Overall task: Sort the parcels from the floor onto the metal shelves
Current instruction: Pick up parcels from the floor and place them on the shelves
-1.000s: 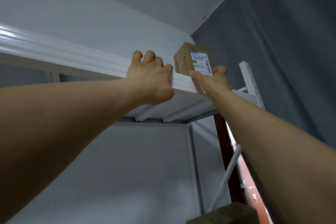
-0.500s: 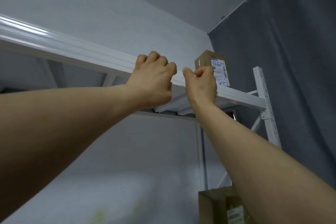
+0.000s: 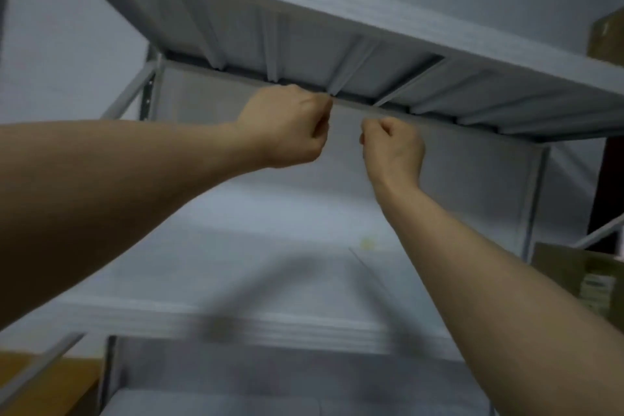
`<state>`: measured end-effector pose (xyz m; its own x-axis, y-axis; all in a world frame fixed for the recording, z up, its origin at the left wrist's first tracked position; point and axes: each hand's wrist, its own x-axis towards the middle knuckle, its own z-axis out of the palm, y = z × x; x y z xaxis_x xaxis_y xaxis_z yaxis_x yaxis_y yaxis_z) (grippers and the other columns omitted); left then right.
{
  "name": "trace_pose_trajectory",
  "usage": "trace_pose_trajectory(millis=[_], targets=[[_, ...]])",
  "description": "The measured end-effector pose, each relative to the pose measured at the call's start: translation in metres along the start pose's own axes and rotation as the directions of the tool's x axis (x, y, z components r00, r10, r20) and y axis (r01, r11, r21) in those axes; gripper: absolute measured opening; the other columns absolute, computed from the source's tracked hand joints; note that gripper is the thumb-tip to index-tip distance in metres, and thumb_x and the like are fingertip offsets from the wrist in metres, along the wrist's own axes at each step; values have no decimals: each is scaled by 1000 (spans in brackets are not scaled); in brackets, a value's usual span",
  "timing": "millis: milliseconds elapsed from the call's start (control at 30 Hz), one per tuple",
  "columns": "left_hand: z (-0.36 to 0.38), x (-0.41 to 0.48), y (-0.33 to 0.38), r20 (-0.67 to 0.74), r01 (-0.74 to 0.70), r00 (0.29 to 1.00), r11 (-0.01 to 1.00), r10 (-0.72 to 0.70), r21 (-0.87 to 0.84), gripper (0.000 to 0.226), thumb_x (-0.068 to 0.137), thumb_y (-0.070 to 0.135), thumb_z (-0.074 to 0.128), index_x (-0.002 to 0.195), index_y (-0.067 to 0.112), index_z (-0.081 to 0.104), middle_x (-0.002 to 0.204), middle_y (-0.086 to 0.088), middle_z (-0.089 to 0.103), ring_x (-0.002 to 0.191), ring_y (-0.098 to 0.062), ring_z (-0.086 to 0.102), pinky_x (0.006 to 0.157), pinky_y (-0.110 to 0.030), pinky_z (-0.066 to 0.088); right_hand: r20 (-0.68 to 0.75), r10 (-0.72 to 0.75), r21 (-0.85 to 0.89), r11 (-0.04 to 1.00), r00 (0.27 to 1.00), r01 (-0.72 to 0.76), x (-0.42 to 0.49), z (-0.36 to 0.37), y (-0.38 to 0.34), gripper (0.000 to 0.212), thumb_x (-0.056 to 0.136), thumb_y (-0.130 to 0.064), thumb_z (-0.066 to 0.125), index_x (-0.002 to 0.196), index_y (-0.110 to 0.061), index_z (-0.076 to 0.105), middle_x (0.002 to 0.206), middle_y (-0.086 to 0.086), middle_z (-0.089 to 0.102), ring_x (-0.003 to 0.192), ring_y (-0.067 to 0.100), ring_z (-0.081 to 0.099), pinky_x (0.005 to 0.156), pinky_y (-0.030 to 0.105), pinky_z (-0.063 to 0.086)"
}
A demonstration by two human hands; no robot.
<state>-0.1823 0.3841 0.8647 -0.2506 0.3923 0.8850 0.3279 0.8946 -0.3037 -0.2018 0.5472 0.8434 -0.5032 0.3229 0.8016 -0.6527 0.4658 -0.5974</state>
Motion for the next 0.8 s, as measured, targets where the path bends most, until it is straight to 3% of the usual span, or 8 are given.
trace_pose_trajectory(millis=[100, 233, 367, 467, 567, 633, 700, 800], targets=[[-32, -91, -22, 126, 147, 983, 981, -131, -128, 19, 93, 31, 48, 93, 18, 62, 75, 4, 60, 68, -24, 57, 57, -32, 44, 160, 34, 4, 999, 987, -35, -86, 38, -18, 36, 88, -25, 53, 75, 9, 56, 71, 25, 57, 60, 24, 43, 55, 43, 37], [-75, -223, -33, 216, 304, 942, 926, -257, -223, 20, 92, 34, 50, 92, 21, 64, 59, 14, 51, 57, -13, 50, 57, -29, 41, 387, 5, -31, 999, 922, 7, -208, 77, -33, 40, 87, -31, 52, 72, 6, 58, 72, 22, 62, 68, 38, 58, 64, 50, 50], [-102, -354, -35, 393, 297, 892, 945, -225, -133, 21, 92, 33, 50, 89, 16, 63, 63, 3, 63, 53, -27, 56, 49, -30, 40, 661, 0, -95, 992, 750, 83, -323, 106, -22, 38, 87, -38, 50, 66, -8, 60, 61, 7, 62, 62, 24, 61, 59, 41, 51], [-111, -451, -35, 588, 335, 769, 941, -250, -39, 21, 92, 29, 50, 85, 14, 63, 59, 0, 62, 48, -26, 55, 43, -25, 33, 812, 18, -118, 984, 583, 134, -403, 124, 3, 37, 92, -32, 53, 64, -7, 57, 58, 8, 58, 57, 24, 56, 55, 40, 47], [-105, -543, -35, 753, 508, 514, 853, -411, 119, 14, 91, 27, 53, 84, 17, 60, 60, 4, 54, 52, -25, 57, 41, -24, 29, 926, 192, -226, 972, 326, 70, -477, 143, 41, 21, 94, -33, 57, 82, -15, 56, 68, 4, 62, 63, 22, 57, 61, 39, 51], [-92, -601, -32, 826, 633, 228, 723, -516, 276, 11, 90, 25, 51, 94, 20, 60, 71, 4, 54, 65, -23, 59, 49, -28, 34, 943, 329, -330, 944, 55, 22, -525, 154, 71, 20, 93, -35, 60, 105, -25, 47, 79, -1, 60, 70, 19, 58, 61, 37, 49], [-77, -659, -26, 847, 760, -93, 512, -524, 400, 26, 89, 20, 51, 114, 21, 58, 96, -1, 64, 85, -22, 59, 63, -28, 41, 885, 432, -442, 897, -176, -25, -571, 161, 100, 39, 92, -36, 63, 123, -27, 41, 99, -3, 59, 89, 20, 62, 68, 32, 48], [-59, -740, -5, 772, 819, -431, 158, -467, 552, 48, 91, 17, 55, 138, 16, 44, 128, -9, 59, 112, -26, 57, 85, -27, 44, 760, 543, -610, 785, -358, -105, -639, 168, 138, 53, 94, -36, 64, 138, -21, 40, 118, 5, 59, 102, 25, 63, 74, 33, 55]])
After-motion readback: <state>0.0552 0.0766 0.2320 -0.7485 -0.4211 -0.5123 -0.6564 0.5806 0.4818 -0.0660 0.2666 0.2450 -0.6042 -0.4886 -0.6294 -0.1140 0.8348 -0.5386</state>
